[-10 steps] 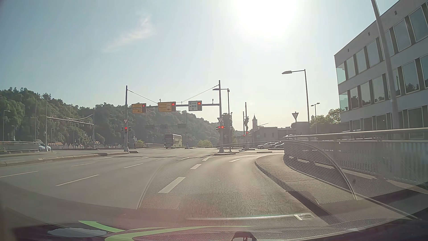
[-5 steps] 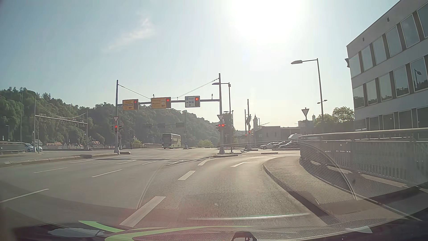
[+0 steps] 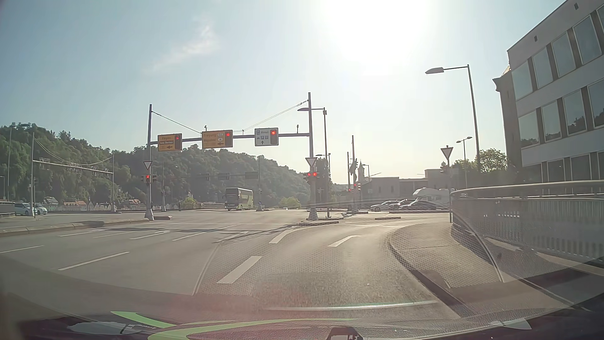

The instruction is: Follow the waypoints while adhering to traffic rules and regulations

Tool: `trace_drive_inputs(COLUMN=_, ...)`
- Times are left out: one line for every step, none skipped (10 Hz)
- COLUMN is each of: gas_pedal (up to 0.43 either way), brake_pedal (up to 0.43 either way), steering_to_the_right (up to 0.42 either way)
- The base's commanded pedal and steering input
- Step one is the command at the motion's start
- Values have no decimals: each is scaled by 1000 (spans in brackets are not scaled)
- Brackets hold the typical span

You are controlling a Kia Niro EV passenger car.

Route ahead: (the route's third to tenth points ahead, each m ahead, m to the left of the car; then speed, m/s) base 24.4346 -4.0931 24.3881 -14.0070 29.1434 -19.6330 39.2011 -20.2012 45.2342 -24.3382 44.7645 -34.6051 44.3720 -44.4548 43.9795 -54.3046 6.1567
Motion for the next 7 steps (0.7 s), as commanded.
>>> trace_drive_inputs(gas_pedal=0, brake_pedal=122, steering_to_the_right=3)
trace_drive_inputs(gas_pedal=0, brake_pedal=122, steering_to_the_right=3)
trace_drive_inputs(gas_pedal=0, brake_pedal=128, steering_to_the_right=5)
trace_drive_inputs(gas_pedal=0, brake_pedal=128, steering_to_the_right=7)
trace_drive_inputs(gas_pedal=0, brake_pedal=134, steering_to_the_right=10)
trace_drive_inputs(gas_pedal=0, brake_pedal=140, steering_to_the_right=12)
trace_drive_inputs(gas_pedal=0, brake_pedal=140, steering_to_the_right=15)
